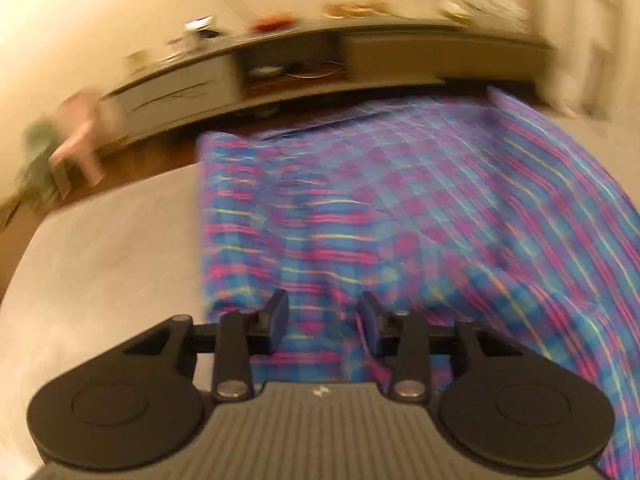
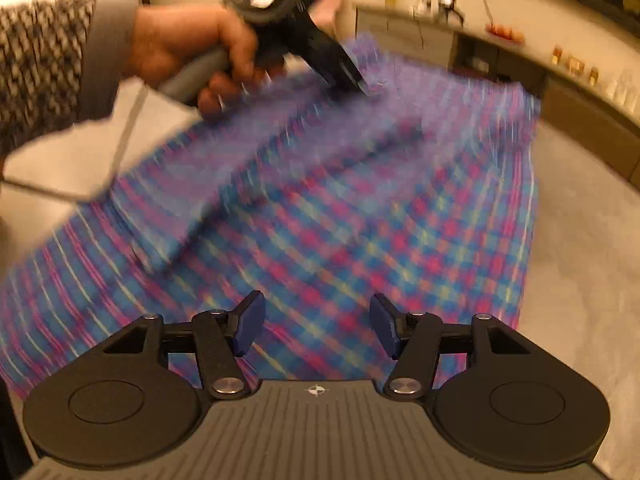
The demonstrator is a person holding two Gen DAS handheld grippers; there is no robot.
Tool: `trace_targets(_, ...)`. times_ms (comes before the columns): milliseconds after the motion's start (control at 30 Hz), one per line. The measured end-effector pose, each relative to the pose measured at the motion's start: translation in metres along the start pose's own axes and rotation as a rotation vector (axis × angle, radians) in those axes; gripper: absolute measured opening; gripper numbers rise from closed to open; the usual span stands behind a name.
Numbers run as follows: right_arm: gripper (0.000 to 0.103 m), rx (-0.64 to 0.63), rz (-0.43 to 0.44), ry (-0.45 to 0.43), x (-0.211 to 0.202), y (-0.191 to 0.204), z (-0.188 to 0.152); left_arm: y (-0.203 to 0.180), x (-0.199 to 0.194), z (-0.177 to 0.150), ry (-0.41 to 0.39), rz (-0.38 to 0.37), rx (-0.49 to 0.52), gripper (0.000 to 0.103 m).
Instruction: Fold clothes
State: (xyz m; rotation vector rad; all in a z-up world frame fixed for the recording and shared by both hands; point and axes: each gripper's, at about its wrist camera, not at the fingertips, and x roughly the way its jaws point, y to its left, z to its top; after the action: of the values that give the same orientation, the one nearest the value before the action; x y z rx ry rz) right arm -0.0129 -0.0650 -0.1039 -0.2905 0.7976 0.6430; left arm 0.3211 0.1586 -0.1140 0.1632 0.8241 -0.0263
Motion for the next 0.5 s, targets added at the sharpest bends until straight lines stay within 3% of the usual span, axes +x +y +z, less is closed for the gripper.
trace_targets(67, 0.062, 0.012, 0.011, 0.001, -0.006, -0.005, -0.001, 0.007, -0.006, -0.001, 0.001, 0.014, -0.043, 0.04)
trace_targets(267, 0.062, 0.083, 0.009, -0.053, -0.035, -0.027, 0.0, -0.005, -0.066, -0.021, -0.083, -0.088, -0.005, 0.04)
trace_targets(400, 0.064, 0.065, -0.024, 0.009, -0.022, -0.024, -0.016, -0.012, -0.056, -0.047, 0.048, 0.014, 0.032, 0.04)
trace_targets(467, 0.063, 0.054, -0.039, -0.004, -0.028, -0.019, -0.023, -0.004, -0.072, -0.059, 0.056, 0.032, -0.023, 0.039)
trace_targets(500, 0.062, 0.077, -0.04, 0.002, -0.033, -0.02, -0.025, 0.0, -0.091, -0.067, 0.036, 0.005, -0.058, 0.04)
